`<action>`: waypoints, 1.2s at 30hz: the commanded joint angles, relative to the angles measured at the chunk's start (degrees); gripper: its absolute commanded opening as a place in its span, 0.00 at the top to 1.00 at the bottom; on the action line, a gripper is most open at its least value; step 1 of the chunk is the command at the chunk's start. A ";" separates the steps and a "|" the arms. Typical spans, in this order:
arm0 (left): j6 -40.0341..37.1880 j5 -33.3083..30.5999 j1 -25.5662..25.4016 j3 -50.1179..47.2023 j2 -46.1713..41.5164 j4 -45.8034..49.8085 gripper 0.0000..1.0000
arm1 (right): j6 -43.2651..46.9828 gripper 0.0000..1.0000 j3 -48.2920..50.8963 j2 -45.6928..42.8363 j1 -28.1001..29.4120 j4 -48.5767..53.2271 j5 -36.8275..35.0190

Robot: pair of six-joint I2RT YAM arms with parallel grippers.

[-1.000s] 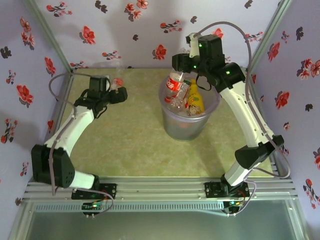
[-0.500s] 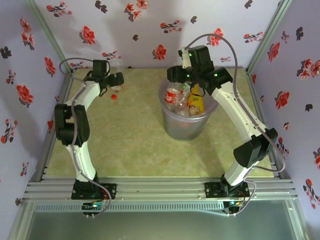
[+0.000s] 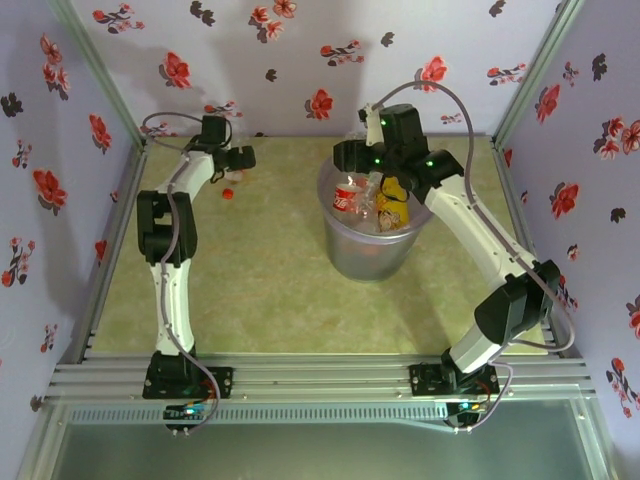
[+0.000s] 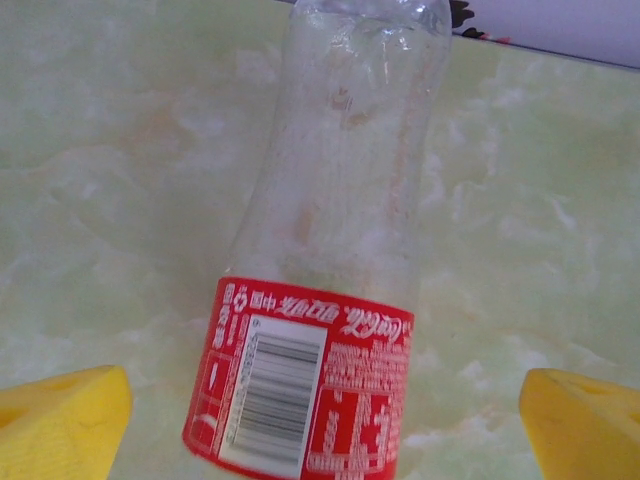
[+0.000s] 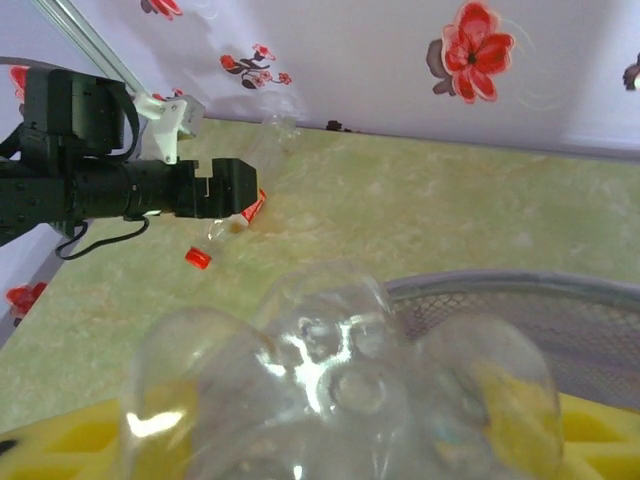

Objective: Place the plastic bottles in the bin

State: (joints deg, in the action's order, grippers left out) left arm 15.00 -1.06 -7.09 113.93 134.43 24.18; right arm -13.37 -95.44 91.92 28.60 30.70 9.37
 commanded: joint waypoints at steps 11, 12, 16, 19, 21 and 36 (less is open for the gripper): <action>1.39 -0.91 0.33 7.60 5.81 8.30 0.10 | 5.63 0.13 -7.81 -3.25 -0.47 17.11 -7.59; 1.39 -0.92 0.36 7.56 5.85 8.42 0.13 | 5.63 0.14 -7.83 -3.40 -0.47 17.11 -7.86; 1.43 -0.94 0.33 7.45 5.82 8.77 0.23 | 5.00 0.21 -7.18 -3.18 -0.47 16.48 -6.65; 1.35 -0.91 0.33 7.19 5.58 8.97 0.31 | 4.12 0.27 -6.26 -2.71 -0.30 15.92 -4.82; 1.34 -0.92 0.32 6.54 5.18 8.86 0.35 | 3.01 0.31 -5.19 -2.38 -0.21 14.91 -2.87; 1.17 -0.74 -0.44 2.50 1.23 7.90 0.55 | 2.68 0.28 -5.27 1.97 4.95 15.54 -1.35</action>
State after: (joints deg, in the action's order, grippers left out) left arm 16.32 -1.45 -7.14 117.91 137.97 30.52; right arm -10.98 -99.29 93.17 32.97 44.99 8.60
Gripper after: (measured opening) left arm 0.546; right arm 0.716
